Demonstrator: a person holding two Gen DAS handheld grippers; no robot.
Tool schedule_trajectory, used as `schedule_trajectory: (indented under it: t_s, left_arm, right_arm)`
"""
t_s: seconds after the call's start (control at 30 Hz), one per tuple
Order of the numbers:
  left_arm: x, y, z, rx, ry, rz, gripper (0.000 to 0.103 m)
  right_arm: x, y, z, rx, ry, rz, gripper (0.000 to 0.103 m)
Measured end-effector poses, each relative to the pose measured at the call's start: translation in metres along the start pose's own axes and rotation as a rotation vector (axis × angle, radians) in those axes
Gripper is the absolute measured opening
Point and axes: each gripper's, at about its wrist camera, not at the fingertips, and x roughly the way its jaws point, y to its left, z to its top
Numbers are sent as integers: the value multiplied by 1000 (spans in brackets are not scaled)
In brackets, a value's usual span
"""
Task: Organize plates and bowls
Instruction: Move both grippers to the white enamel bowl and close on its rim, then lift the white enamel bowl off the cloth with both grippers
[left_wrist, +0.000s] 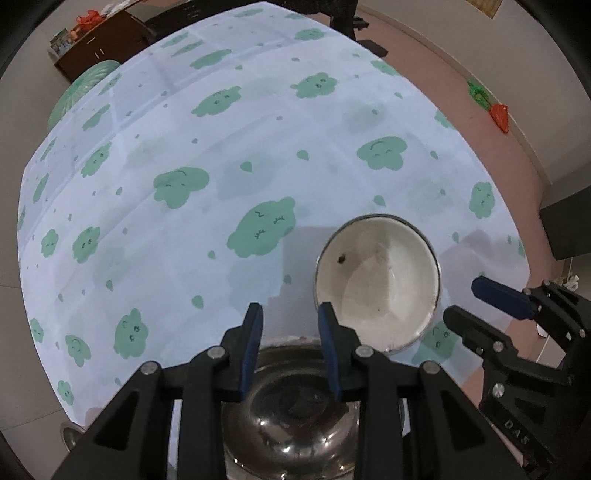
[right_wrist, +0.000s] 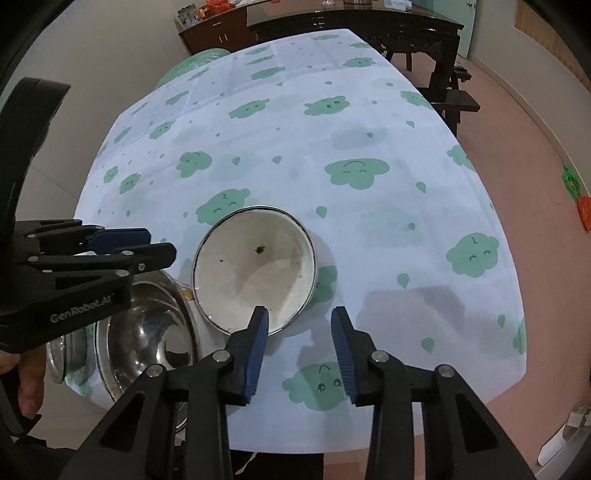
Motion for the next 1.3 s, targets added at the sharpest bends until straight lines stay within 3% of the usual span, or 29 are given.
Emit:
schedule_trajectory:
  t_s: [0.23,0.3,0.43,0.6,0.67,0.83,1.3]
  left_arm:
    - [19,-6,12,10,42,-5,30]
    - [25,-4,14,0,58,-5,29]
    - [33,-8,16,11,73,-3,28]
    - [41,-17,19,21,92,-11,14]
    - [43,-20,20,31,97,-7,12]
    - [52,-28,22,34,127,-23,6]
    - [28,-41,33,62,74,-41,4]
  right_arm:
    - [15,-2,6,-6,24,-6,38]
    - [20,-5,8,1,34,-2,32]
    - [28,-6,9,7,50,9,30]
    - [34,-7,6,13,67,33,24]
    - [34,-6,7,11,65,44,18]
    - [35,-6,8,10,67,57,16]
    - [14,-14,16,22,33,33,16]
